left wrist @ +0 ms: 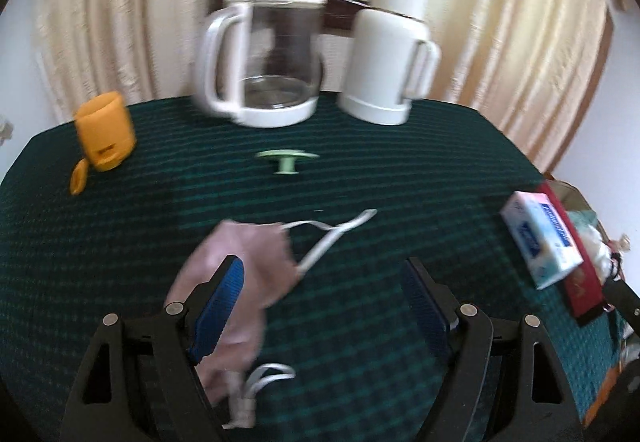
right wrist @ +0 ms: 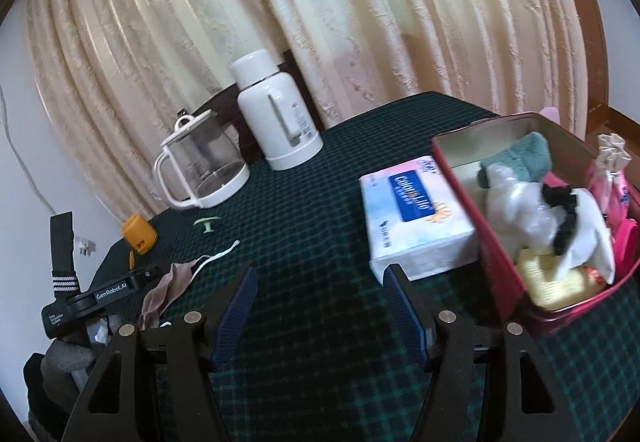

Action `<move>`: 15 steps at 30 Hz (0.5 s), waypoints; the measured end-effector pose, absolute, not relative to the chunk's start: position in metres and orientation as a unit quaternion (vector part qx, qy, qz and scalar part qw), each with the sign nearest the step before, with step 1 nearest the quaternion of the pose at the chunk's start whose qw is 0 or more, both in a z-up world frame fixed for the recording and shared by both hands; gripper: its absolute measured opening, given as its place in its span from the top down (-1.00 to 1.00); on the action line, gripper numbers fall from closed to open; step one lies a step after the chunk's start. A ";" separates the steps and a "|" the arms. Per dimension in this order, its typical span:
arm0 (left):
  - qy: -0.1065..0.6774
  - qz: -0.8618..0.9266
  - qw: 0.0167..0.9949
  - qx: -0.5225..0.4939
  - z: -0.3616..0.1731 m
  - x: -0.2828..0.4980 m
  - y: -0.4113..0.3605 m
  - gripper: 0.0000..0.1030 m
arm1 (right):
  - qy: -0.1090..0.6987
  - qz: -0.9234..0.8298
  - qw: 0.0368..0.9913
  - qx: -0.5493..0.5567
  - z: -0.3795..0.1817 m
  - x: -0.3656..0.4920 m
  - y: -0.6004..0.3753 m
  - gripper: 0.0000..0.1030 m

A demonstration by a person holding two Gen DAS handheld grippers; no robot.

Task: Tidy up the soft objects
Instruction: 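Move both tools back from the box toward the mauve mask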

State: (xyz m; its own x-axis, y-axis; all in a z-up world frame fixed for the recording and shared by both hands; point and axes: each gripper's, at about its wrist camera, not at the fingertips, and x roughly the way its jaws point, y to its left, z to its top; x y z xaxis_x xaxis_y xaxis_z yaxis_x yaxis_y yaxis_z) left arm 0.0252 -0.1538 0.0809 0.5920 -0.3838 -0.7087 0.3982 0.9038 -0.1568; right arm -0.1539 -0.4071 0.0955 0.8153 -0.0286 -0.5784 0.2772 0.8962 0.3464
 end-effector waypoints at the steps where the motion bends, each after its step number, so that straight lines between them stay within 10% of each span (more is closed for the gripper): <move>1: 0.396 -0.210 0.894 0.006 0.079 0.028 -0.144 -0.58 | 0.294 -0.080 0.929 0.211 0.095 -0.152 -0.405 -0.34; 15: 0.427 -0.132 0.895 0.002 0.039 0.049 -0.090 -0.58 | 0.323 -0.052 0.923 0.201 0.087 -0.126 -0.372 -0.34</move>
State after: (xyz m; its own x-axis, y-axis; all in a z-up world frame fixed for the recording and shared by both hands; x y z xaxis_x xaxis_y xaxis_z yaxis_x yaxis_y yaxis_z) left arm 0.0490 -0.0901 0.0386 0.6005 -0.2348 -0.7644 0.2379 0.9651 -0.1095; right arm -0.1261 -0.3718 0.0869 0.7863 0.0345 -0.6169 0.2254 0.9136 0.3384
